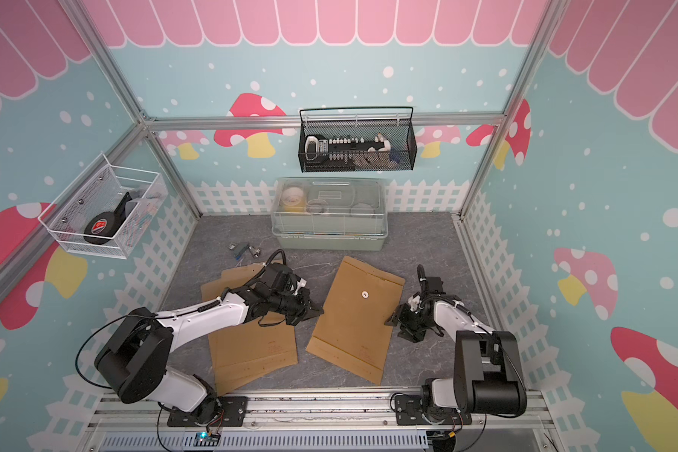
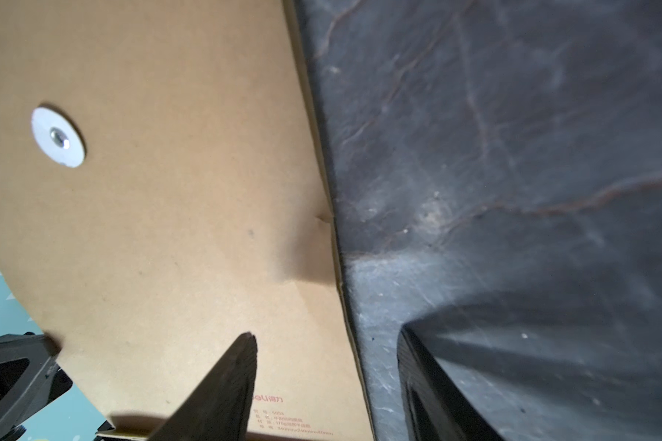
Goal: Close the mouth of the file bag
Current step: Pick up the file bag from the center of the board.
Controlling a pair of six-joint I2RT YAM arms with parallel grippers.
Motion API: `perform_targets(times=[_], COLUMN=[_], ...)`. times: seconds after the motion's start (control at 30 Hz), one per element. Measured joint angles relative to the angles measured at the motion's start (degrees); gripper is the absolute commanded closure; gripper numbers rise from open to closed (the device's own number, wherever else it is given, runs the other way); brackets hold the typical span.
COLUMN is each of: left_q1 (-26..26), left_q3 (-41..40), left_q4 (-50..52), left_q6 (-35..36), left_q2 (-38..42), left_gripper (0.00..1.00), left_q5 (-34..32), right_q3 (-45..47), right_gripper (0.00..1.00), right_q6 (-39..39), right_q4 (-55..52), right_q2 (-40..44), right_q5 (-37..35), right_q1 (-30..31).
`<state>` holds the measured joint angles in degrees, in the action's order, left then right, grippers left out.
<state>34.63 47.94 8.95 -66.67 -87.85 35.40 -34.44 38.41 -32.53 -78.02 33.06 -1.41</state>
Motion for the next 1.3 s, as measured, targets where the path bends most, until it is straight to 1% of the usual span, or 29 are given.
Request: perform_targets(times=[0.13, 0.3, 0.4, 0.47, 0.67, 0.73, 0.87, 0.97, 1.0, 1.03, 1.1, 1.13, 1.2, 1.3], left_q1=[0.2, 1.53, 2.25, 2.4, 2.49, 2.47, 2.21, 1.77, 1.64, 1.51, 1.38, 1.33, 1.33, 1.05], left_q3=[0.24, 2.93, 3.19, 3.06, 2.05, 2.23, 5.22, 7.65, 8.09, 8.48, 8.74, 8.76, 8.81, 8.83], left_q4=[-1.42, -1.97, -5.09, -7.98, -17.42, -17.49, -10.32, -2.93, -0.9, 1.25, 4.13, 5.53, 7.3, 9.07], left_q6=[-2.95, -3.72, -4.44, -5.62, -8.24, -7.48, -1.68, 3.13, 4.39, 5.84, 7.63, 9.01, 9.57, 9.68], left_q2=[0.0, 0.0, 0.0, -0.13, -1.75, -2.43, -4.28, -4.94, -4.94, -4.94, -4.94, -4.94, -4.94, -4.72], left_gripper=[1.0, 0.99, 0.85, 0.77, 0.62, 0.61, 0.64, 0.76, 0.81, 0.88, 0.99, 1.0, 1.0, 1.0], left_q5=[0.42, 0.76, 1.6, 2.36, 4.48, 4.87, 5.14, 4.72, 4.44, 4.22, 3.63, 3.3, 2.93, 2.97], right_q3=[3.04, 3.87, 3.45, 2.82, 1.36, 1.22, 1.03, 1.03, 1.03, 1.03, 1.03, 1.03, 1.03, 1.03], right_gripper=[0.39, 0.43, 0.45, 0.46, 0.49, 0.49, 0.5, 0.51, 0.51, 0.51, 0.51, 0.51, 0.5, 0.44], right_q6=[0.9, 1.9, 2.16, 2.14, 1.88, 1.88, 1.77, 1.6, 1.51, 1.46, 1.46, 1.46, 1.42, 0.96], right_q4=[2.73, 5.84, 7.26, 8.44, 10.95, 11.37, 11.47, 11.43, 11.41, 11.39, 11.37, 11.37, 11.37, 11.17], right_q2=[2.62, 2.36, 0.76, -0.74, -3.98, -4.31, -4.44, -4.44, -4.42, -4.39, -4.35, -4.28, -4.04, -3.32], right_q5=[2.51, 3.48, 3.98, 4.48, 5.7, 5.84, 5.57, 5.51, 5.46, 5.42, 5.4, 5.35, 5.14, 4.44], right_q1=[0.0, 0.04, 0.0, 0.02, 0.0, 0.0, 0.0, 0.0, 0.02, 0.02, 0.02, 0.02, 0.07, 0.26])
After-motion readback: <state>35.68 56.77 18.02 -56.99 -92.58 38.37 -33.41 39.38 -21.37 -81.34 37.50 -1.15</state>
